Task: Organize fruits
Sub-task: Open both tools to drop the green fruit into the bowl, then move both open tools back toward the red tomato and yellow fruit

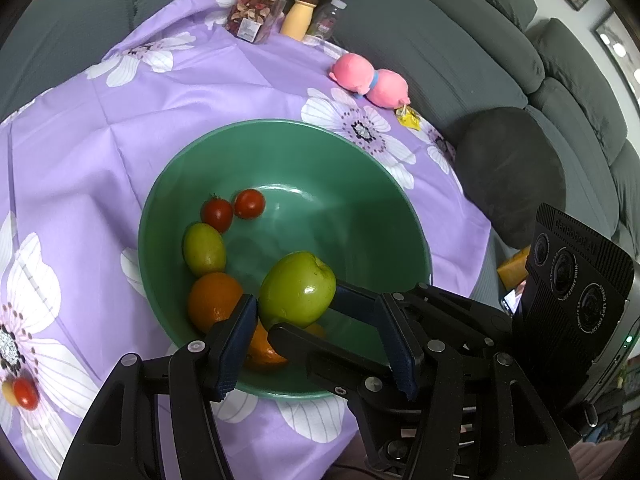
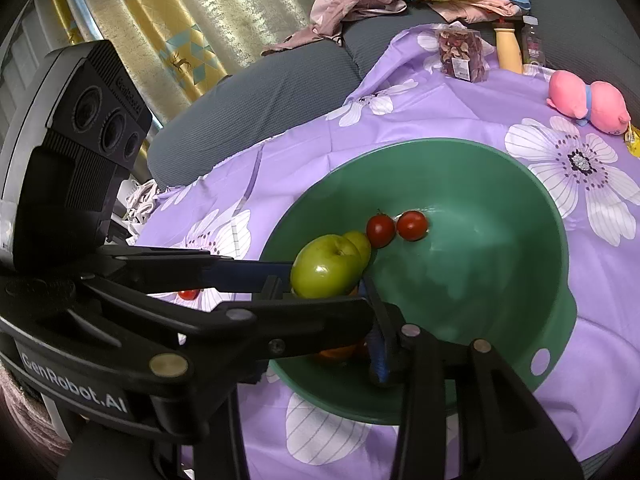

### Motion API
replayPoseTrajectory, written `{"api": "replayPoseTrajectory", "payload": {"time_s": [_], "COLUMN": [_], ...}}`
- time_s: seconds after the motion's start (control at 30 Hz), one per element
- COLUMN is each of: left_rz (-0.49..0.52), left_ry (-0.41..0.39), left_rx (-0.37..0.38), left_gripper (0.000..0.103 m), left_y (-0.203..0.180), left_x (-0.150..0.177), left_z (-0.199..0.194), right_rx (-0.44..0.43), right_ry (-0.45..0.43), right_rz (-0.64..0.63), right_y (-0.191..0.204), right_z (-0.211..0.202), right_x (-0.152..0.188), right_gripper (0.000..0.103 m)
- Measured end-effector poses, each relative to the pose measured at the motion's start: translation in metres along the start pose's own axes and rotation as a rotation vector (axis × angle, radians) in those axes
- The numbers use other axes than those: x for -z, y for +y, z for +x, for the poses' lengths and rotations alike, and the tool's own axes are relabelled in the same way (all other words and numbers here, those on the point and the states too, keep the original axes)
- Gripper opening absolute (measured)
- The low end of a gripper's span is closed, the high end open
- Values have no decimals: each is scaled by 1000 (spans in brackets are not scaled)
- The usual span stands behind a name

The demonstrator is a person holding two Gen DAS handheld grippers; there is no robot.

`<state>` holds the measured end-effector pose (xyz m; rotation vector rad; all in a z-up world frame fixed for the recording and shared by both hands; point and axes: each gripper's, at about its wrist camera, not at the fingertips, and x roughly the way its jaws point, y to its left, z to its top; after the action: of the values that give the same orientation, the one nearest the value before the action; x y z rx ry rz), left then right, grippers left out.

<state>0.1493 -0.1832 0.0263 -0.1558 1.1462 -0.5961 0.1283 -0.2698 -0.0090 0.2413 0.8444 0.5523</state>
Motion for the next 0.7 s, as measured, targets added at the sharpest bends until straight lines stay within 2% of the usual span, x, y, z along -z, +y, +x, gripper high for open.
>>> {"api": "replayPoseTrajectory", "payload": {"time_s": [0.17, 0.33, 0.43, 0.67, 0.7], "left_rz": [-15, -32, -46, -55, -57], "left_ry": [-1, -8, -11, -33, -37], "left_rx": [3, -2, -16, -34, -37], "left_gripper": [61, 61, 70, 74, 77], "left_y": [1, 3, 7, 10, 11], "left_x": [2, 3, 3, 6, 7], "left_z": [2, -3, -6, -20, -23], "right_rx": [-1, 5, 7, 15, 16], "right_ry": [7, 2, 0, -10, -12], "right_rz": [-1, -3, 0, -5, -5], "right_y": [1, 3, 2, 5, 5], "right_z": [1, 0, -1, -5, -5], "right_x": [1, 1, 1, 1, 1], "right_gripper": [41, 54, 55, 62, 63]}}
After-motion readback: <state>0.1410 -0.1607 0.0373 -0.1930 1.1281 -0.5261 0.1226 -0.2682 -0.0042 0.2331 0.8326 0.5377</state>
